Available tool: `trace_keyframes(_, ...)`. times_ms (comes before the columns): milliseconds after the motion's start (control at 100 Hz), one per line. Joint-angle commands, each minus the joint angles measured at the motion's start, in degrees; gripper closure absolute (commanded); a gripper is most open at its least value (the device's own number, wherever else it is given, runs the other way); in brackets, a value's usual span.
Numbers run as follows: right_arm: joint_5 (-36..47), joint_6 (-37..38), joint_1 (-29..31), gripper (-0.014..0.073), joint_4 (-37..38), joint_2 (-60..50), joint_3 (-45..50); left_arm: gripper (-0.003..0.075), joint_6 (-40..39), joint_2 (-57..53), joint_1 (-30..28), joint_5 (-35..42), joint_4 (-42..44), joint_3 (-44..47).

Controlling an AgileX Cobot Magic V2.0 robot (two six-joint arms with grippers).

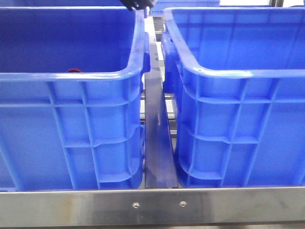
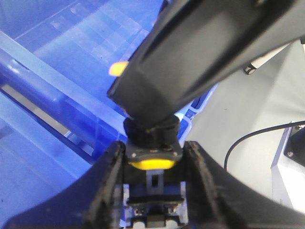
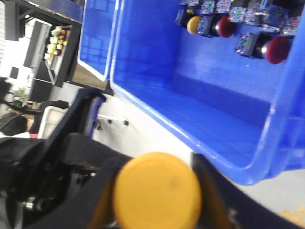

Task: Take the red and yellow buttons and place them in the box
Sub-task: 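Grasp the yellow button with the right gripper, open the left gripper, then lower the yellow button into the empty crate and release it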

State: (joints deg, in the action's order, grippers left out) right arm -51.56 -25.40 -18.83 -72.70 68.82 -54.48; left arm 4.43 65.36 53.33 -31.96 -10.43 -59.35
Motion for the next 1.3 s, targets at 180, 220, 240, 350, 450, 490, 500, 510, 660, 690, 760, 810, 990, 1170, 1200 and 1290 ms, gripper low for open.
trace_keyframes(180,0.2,-0.9,0.0,0.0419,-3.6,-1.0,-2.0,0.0678,-0.2,-1.2,0.4,4.7,-0.9,-1.7)
trace_keyframes(220,0.1,-0.9,0.0,0.0419,-3.6,-1.0,-2.0,0.0678,-0.2,-1.2,0.4,4.7,-0.9,-1.7)
trace_keyframes(240,0.0,-0.9,0.0,0.0419,-3.6,-1.0,-2.0,0.0678,-0.2,-1.2,0.4,4.7,-0.9,-1.7)
trace_keyframes(350,0.0,-0.9,0.0,0.0419,-3.6,-1.0,-2.0,0.0664,-0.2,-1.2,0.4,4.6,-0.8,-1.7)
trace_keyframes(450,0.0,-0.9,0.0,0.0419,-3.6,-1.0,-2.0,0.0533,-0.2,-1.2,0.4,4.3,-0.8,-1.7)
trace_keyframes(490,0.0,-0.9,0.0,0.0419,-3.6,-1.0,-2.0,0.0443,-0.2,-1.2,0.4,4.3,-0.8,-1.7)
trace_keyframes(500,0.0,-0.9,0.0,0.0419,-3.6,-1.0,-2.0,0.0427,-0.2,-1.2,0.4,4.3,-0.8,-1.7)
trace_keyframes(510,0.0,-0.9,0.0,0.0419,-3.6,-1.0,-2.0,0.0395,-0.2,-1.2,0.4,4.3,-0.8,-1.7)
trace_keyframes(660,0.0,-0.9,0.0,0.0419,-3.6,-1.0,-2.0,0.0195,-0.2,-1.2,0.4,4.2,-0.8,-1.7)
trace_keyframes(690,0.2,-0.9,0.1,0.0419,-3.6,-1.0,-2.0,0.0197,-0.2,-1.2,0.4,4.0,-0.8,-1.7)
trace_keyframes(760,0.6,-1.0,0.5,0.0419,-3.6,-1.0,-2.0,0.0207,-0.2,-1.2,0.4,4.0,-0.8,-1.7)
trace_keyframes(810,1.1,-1.4,1.4,0.0419,-3.6,-1.0,-2.0,0.0214,-0.2,-1.2,0.4,4.0,-0.8,-1.7)
trace_keyframes(990,3.0,-7.5,7.7,0.0419,-3.6,-1.0,-2.1,0.022,-0.2,-1.2,0.4,4.0,-0.8,-1.7)
trace_keyframes(1170,7.7,-14.4,14.9,0.0419,-3.6,-1.0,-2.1,0.022,-0.2,-1.2,0.4,4.0,-0.7,-1.7)
trace_keyframes(1200,9.1,-15.9,15.9,0.0419,-3.6,-1.0,-2.1,0.022,-0.2,-1.2,0.4,4.0,-0.7,-1.7)
trace_keyframes(1290,15.2,-21.3,17.2,0.0419,-3.6,-0.8,-2.1,0.022,-0.2,-1.2,0.4,4.0,-0.7,-1.7)
